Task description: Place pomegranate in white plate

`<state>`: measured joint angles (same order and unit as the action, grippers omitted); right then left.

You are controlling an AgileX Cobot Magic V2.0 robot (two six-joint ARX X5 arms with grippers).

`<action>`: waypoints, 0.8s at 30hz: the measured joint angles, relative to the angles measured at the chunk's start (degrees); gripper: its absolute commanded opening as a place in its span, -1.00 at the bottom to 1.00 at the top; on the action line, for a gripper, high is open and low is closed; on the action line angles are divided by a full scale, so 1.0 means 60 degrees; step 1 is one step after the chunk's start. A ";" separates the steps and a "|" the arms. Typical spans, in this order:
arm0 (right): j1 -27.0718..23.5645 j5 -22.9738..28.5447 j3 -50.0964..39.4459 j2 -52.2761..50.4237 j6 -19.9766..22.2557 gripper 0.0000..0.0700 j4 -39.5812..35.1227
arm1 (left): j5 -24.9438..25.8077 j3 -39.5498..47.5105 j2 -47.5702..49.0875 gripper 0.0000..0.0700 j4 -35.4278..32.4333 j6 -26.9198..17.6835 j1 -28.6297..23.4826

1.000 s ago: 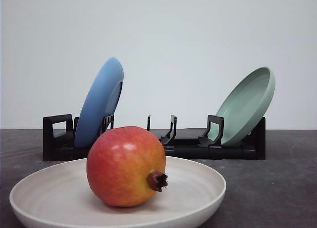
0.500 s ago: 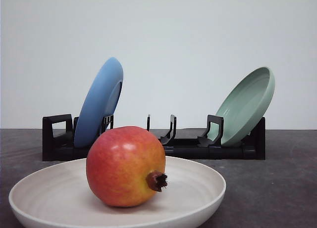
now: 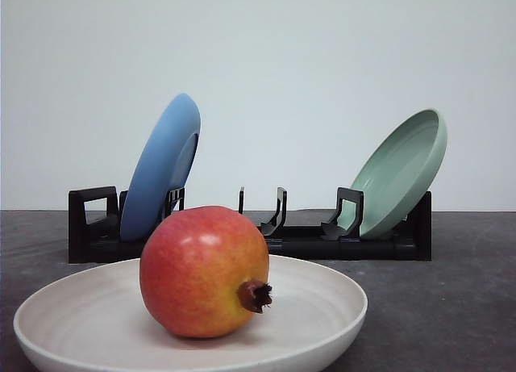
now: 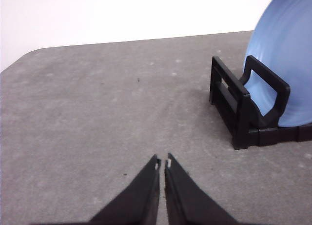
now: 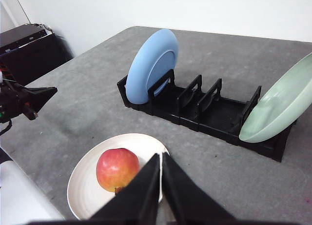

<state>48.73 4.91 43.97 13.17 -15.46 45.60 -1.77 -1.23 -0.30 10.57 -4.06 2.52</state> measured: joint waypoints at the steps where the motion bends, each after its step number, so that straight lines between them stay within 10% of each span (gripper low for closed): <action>1: 0.0000 0.0000 0.0000 0.0000 0.0000 -1.00 -0.0001 | -0.0032 0.0002 0.0000 -1.00 -0.0002 0.0098 0.0000; 24: 0.0000 0.0000 0.0000 0.0000 0.0000 -1.00 0.0002 | -0.0078 0.0000 0.0000 -1.00 -0.0009 0.0576 0.0000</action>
<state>48.73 4.91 43.97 13.17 -15.46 45.60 -2.24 -1.23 -0.30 10.52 -0.60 2.52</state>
